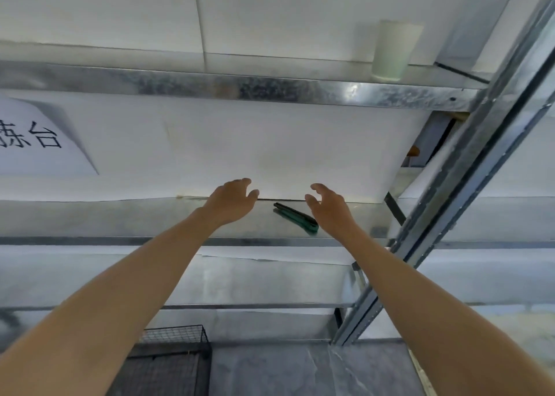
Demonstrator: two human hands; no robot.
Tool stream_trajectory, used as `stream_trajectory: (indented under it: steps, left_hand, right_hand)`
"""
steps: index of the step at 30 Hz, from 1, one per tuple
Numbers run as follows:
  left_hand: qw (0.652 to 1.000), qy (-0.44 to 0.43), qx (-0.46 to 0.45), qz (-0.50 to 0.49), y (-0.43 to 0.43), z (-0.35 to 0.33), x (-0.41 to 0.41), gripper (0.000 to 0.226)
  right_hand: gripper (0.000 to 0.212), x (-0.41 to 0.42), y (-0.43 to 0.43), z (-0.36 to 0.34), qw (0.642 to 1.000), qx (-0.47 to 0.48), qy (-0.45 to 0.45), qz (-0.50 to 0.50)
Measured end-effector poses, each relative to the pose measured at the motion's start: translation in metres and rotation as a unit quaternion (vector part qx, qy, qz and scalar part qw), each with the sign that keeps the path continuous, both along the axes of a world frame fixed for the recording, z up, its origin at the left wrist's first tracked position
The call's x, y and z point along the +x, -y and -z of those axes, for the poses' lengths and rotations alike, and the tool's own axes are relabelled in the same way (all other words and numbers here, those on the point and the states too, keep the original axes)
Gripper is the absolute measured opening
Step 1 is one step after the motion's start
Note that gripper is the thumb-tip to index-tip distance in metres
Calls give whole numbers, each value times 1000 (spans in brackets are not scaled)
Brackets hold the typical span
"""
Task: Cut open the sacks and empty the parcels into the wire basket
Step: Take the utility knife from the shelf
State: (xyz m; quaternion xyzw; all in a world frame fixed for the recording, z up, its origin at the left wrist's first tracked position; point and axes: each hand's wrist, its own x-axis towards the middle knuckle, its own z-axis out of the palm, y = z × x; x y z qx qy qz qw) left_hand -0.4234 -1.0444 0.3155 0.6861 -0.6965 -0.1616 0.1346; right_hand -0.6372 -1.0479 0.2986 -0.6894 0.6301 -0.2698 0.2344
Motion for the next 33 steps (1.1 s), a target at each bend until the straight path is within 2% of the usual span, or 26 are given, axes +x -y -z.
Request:
stream_trajectory:
  steps: [9, 16, 25, 30, 33]
  left_hand:
    - [999, -1, 32, -32, 46, 45, -15, 51]
    - [991, -1, 55, -126, 56, 80, -25, 48]
    - [985, -3, 55, -164, 54, 101, -32, 45]
    - [986, 1, 54, -157, 50, 101, -27, 45]
    - [987, 3, 50, -155, 46, 95, -21, 46]
  right_hand:
    - [42, -19, 69, 58, 997, 58, -47, -20]
    - [42, -22, 106, 102, 989, 106, -79, -67]
    - [25, -16, 122, 135, 979, 105, -157, -82]
    - [25, -9, 123, 128, 977, 136, -145, -76]
    - [24, -6, 123, 119, 978, 168, -104, -61]
